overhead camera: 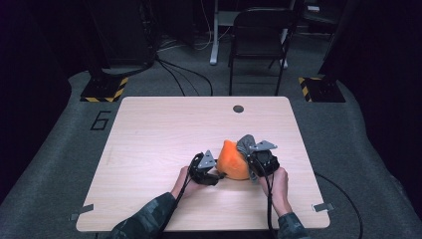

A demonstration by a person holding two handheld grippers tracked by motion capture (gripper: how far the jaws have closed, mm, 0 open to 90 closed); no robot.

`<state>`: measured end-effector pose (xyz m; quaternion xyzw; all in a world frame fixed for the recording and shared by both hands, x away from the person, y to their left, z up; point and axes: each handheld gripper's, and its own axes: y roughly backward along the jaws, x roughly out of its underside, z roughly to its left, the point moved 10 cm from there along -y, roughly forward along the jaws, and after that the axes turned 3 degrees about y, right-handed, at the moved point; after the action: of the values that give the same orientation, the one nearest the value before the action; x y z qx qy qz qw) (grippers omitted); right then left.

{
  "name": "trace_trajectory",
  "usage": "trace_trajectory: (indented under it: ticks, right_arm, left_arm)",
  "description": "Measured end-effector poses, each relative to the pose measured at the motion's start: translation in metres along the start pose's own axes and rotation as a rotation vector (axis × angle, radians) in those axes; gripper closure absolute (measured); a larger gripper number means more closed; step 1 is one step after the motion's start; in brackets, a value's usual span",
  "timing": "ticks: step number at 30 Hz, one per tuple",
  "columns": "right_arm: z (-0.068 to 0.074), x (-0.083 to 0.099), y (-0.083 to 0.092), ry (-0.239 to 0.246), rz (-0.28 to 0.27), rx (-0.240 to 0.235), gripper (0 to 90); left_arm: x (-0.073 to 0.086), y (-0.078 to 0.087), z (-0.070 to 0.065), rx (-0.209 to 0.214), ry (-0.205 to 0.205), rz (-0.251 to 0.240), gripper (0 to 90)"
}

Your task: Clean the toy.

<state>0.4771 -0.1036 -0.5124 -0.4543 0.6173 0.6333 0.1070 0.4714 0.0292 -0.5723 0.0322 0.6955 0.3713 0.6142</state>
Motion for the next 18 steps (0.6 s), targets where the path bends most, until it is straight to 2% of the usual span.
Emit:
trace_trajectory:
  ticks: [2,4,6,8,11,12,13,14,16,18]
  right_arm:
    - [0.0,0.0,0.0,0.001,0.0,0.002,74.6]
    - [0.0,0.0,0.0,-0.004,-0.001,-0.001,74.6]
    - [-0.002,-0.002,0.002,0.002,-0.02,-0.007,74.5]
    - [-0.006,-0.004,0.006,-0.014,-0.036,-0.019,74.3]
    - [-0.026,-0.004,0.015,-0.051,-0.052,0.003,74.2]
    - [-0.037,0.0,0.018,-0.077,-0.052,0.018,74.2]
    - [-0.037,0.0,0.018,-0.077,-0.052,0.018,74.2]
    - [-0.043,0.003,0.019,-0.089,-0.048,0.027,74.2]
    - [-0.064,0.02,0.016,-0.145,-0.012,0.051,74.2]
    - [-0.07,0.027,0.012,-0.173,-0.004,0.057,74.2]
  left_arm:
    - [0.0,0.0,0.0,-0.016,-0.008,-0.003,50.5]
    - [0.0,0.0,-0.001,-0.012,-0.014,-0.005,55.9]
    - [0.0,0.0,-0.001,-0.014,-0.008,-0.006,60.4]
    - [-0.001,0.001,-0.002,-0.015,-0.011,-0.013,64.3]
    - [0.001,0.001,-0.001,-0.019,-0.004,-0.012,67.0]
    - [0.001,0.001,-0.001,-0.021,-0.006,-0.011,67.6]
    - [0.001,0.001,-0.001,-0.021,-0.006,-0.011,68.2]
    - [0.001,0.001,-0.001,-0.021,-0.005,-0.013,68.2]
    - [0.001,0.001,-0.002,-0.023,-0.007,-0.015,70.5]
    - [0.001,0.002,-0.002,-0.028,-0.007,-0.015,72.0]
